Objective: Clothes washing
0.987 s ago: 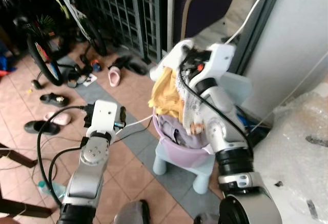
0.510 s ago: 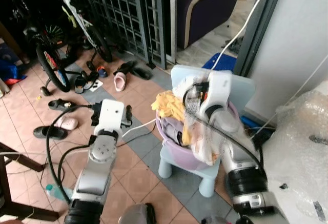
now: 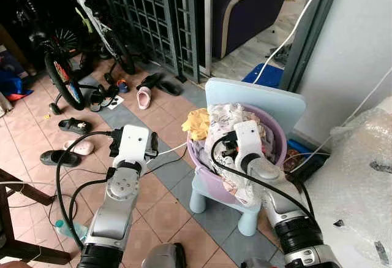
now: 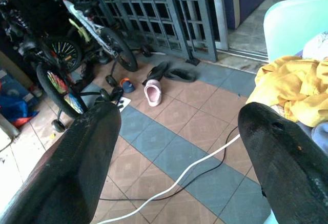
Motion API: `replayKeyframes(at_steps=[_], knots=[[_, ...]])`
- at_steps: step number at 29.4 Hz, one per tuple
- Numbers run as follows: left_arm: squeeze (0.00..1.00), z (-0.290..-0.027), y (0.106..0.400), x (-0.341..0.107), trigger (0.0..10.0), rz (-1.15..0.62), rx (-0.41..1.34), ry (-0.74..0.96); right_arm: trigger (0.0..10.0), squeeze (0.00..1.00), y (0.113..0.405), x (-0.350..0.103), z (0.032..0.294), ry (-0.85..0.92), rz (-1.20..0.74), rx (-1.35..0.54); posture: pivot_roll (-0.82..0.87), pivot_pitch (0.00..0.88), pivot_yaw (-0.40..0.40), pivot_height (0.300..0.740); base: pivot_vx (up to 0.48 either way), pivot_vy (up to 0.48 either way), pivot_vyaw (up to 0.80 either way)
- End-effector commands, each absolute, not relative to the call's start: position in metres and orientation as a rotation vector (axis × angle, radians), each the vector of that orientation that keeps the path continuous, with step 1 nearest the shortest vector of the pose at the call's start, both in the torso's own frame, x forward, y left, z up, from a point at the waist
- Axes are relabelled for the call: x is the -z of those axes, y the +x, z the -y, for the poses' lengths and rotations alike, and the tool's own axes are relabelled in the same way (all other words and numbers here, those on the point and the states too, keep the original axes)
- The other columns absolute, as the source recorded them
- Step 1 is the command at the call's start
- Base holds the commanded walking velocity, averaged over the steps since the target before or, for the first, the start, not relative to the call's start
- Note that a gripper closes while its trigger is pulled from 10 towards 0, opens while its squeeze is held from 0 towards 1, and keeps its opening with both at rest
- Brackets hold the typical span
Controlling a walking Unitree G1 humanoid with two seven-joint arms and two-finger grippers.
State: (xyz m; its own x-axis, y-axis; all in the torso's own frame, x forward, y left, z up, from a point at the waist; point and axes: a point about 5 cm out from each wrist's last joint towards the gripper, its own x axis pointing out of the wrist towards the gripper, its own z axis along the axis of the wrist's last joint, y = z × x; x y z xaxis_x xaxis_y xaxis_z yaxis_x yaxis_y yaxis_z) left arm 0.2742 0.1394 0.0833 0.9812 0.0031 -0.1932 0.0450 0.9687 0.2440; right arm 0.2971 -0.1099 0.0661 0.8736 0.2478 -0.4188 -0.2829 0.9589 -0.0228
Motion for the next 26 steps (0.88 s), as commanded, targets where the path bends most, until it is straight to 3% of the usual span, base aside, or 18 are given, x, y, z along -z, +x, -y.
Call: replayKeyframes(at_steps=[1, 4, 15, 22, 26], knots=[[0.00, -0.143, 0.276, -0.084, 10.0, -0.196, 0.021, 0.261, 0.0, 0.00, 0.296, -0.067, 0.109, -0.093, -0.424, -0.282, -0.02, 0.000, 0.121, 0.740, 0.000, 0.000, 0.00], [0.00, -0.144, 0.276, -0.084, 10.0, -0.196, 0.020, 0.261, 0.0, 0.00, 0.296, -0.067, 0.112, -0.089, -0.416, -0.252, -0.02, 0.000, 0.121, 0.740, 0.000, 0.000, 0.00], [0.00, -0.144, 0.277, -0.085, 10.0, -0.195, 0.025, 0.266, 0.0, 0.00, 0.320, -0.121, 0.122, 0.036, -0.115, -0.161, -0.02, 0.000, 0.129, 0.740, 0.000, 0.000, 0.00], [0.00, -0.145, 0.279, -0.086, 10.0, -0.192, 0.030, 0.269, 0.0, 0.00, 0.333, -0.159, 0.114, 0.137, 0.050, -0.182, -0.02, 0.000, 0.131, 0.740, 0.000, 0.000, 0.00], [0.00, -0.144, 0.280, -0.087, 10.0, -0.190, 0.032, 0.269, 0.0, 0.00, 0.340, -0.183, 0.095, 0.217, 0.117, -0.268, -0.02, 0.000, 0.131, 0.740, 0.000, 0.000, 0.00]])
